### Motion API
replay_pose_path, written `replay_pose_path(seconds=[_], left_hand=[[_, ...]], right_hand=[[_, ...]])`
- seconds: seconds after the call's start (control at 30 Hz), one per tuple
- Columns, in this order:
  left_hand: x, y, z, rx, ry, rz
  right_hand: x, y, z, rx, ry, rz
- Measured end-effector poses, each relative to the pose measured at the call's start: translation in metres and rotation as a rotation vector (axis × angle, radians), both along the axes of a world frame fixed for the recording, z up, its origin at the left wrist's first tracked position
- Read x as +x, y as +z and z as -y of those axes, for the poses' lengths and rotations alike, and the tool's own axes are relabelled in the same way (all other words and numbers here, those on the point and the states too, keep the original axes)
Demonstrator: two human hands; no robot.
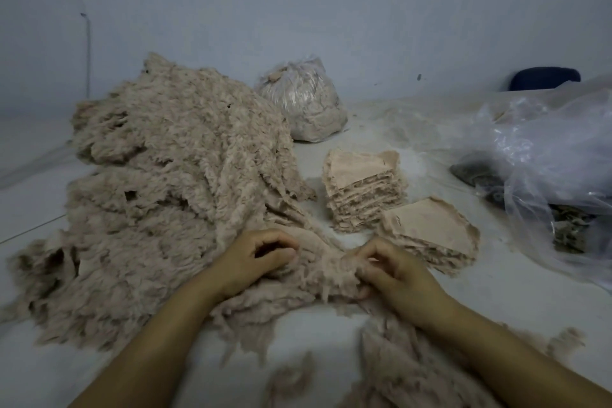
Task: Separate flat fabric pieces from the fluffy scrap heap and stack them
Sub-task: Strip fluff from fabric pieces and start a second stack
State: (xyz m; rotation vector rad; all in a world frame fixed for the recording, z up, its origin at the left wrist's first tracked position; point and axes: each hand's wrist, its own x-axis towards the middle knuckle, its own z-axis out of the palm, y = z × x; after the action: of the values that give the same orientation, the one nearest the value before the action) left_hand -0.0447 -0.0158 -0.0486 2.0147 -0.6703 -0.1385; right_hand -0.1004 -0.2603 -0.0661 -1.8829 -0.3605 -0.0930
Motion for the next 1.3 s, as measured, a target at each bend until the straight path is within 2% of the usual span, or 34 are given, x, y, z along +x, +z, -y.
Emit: replay_pose_path(seconds=[0.13,0.2,0.27,0.37,0.43,0.5,0.57,0.6,0.63,0.67,0.73,0.77,0.8,0.9,0.97,1.07,1.13,1.17,1.27,1.3], left_hand=[[-0.007,0.01,0.009,0.051,-0.217,0.033],[-0.009,0.005,0.014,0.18,-0.159,0.135],[-0.006,-0.002,0.015,0.18,-0.07,0.155],[-0.005,-0.002,0.015,0.079,-0.038,0.014],[-0.006,0.0,0.02,0.073,-0.065,-0.004],[-0.01,0.002,0.03,-0.041,-0.057,0.015],[-0.01,0.006,0.031,-0.294,0.03,-0.109],[-0.01,0.008,0.028,-0.359,0.037,-0.201],[-0.01,0.008,0.023,-0.33,-0.002,-0.278],[-0.011,0.006,0.019,-0.183,-0.066,-0.299],[-0.014,-0.001,0.018,0.1,-0.189,-0.259],[-0.015,-0.003,0.021,0.119,-0.182,-0.233],[-0.013,-0.005,0.024,0.053,-0.125,-0.211],[-0.006,-0.008,0.03,-0.229,0.024,-0.087],[-0.002,-0.011,0.031,-0.273,0.071,-0.033],[-0.001,-0.016,0.031,-0.06,0.159,0.221],[0.0,-0.017,0.033,0.104,0.146,0.445],[0.003,-0.019,0.032,0.173,0.137,0.502],[0.011,-0.021,0.031,0.484,0.127,0.514],[0.012,-0.022,0.031,0.503,0.131,0.521]], right_hand=[[0.001,-0.005,-0.007,0.35,-0.059,-0.265],[0.005,-0.003,-0.01,0.523,-0.091,-0.342],[0.007,-0.001,-0.008,0.612,-0.081,-0.376],[0.005,0.0,-0.007,0.523,0.077,-0.37],[0.003,-0.001,-0.011,0.413,0.155,-0.364],[0.002,-0.002,-0.015,0.297,0.105,-0.309],[0.004,-0.003,-0.014,0.199,-0.023,-0.233],[0.006,-0.004,-0.011,0.206,-0.081,-0.205],[0.008,-0.004,-0.009,0.25,-0.13,-0.184],[0.01,-0.005,-0.007,0.34,-0.163,-0.179],[0.012,-0.003,-0.005,0.542,-0.19,-0.19],[0.013,-0.003,-0.006,0.583,-0.199,-0.194],[0.013,-0.003,-0.007,0.585,-0.204,-0.192],[0.01,-0.004,-0.005,0.39,-0.268,-0.087],[0.007,-0.005,-0.006,0.332,-0.279,-0.025],[0.007,-0.009,-0.006,0.238,-0.234,0.02],[0.007,-0.01,-0.007,0.146,-0.215,0.018],[0.007,-0.01,-0.008,0.108,-0.198,-0.004],[0.007,-0.013,-0.005,0.04,-0.141,-0.184],[0.006,-0.012,-0.005,0.032,-0.131,-0.232]])
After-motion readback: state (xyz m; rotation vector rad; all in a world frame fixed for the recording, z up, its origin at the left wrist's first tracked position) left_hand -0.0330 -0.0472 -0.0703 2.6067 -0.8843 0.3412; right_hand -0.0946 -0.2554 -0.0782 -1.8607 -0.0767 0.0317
